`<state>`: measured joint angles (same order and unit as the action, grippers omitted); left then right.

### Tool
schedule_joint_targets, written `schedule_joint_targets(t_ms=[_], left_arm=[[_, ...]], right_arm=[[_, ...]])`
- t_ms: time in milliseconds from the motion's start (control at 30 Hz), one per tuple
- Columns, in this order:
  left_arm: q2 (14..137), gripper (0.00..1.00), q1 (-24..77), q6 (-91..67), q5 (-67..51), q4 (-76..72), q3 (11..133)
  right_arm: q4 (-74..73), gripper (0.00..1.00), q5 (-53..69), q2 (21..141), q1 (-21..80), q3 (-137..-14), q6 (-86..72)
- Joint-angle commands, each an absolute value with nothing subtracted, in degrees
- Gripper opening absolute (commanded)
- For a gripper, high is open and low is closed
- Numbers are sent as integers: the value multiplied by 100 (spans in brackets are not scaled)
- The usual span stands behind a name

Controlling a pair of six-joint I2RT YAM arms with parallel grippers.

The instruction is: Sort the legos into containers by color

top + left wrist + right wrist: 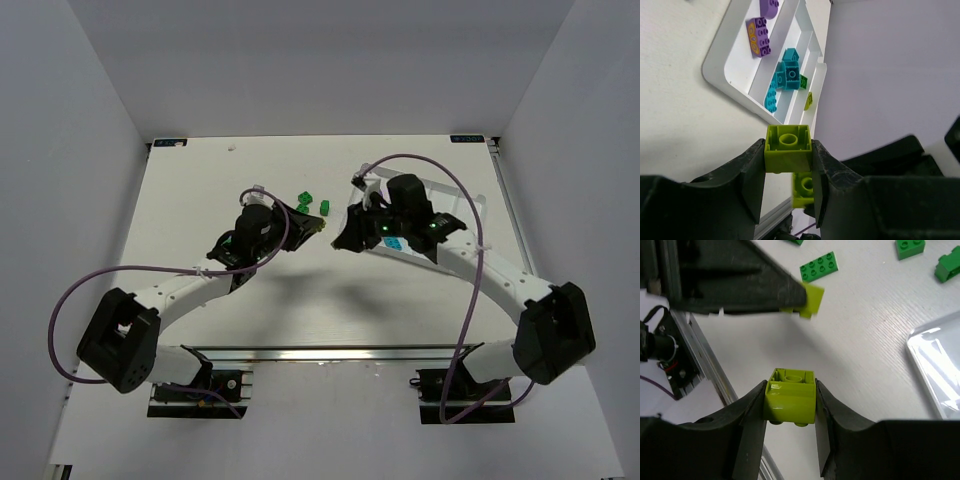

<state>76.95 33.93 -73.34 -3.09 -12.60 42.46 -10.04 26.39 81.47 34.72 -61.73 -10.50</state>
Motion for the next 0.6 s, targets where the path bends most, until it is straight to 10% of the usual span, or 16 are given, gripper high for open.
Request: schedule_joint_targets(t_ms=[0, 567], left_arm=[[7734, 3, 3305, -7198, -369, -1424, 4359], [8331, 3, 3638, -6083, -1177, -1547, 4781]], right_arm=[[-1273, 0, 2962, 7508, 3174, -5846, -344], [-3129, 0, 1099, 7099, -834, -5115, 3067]])
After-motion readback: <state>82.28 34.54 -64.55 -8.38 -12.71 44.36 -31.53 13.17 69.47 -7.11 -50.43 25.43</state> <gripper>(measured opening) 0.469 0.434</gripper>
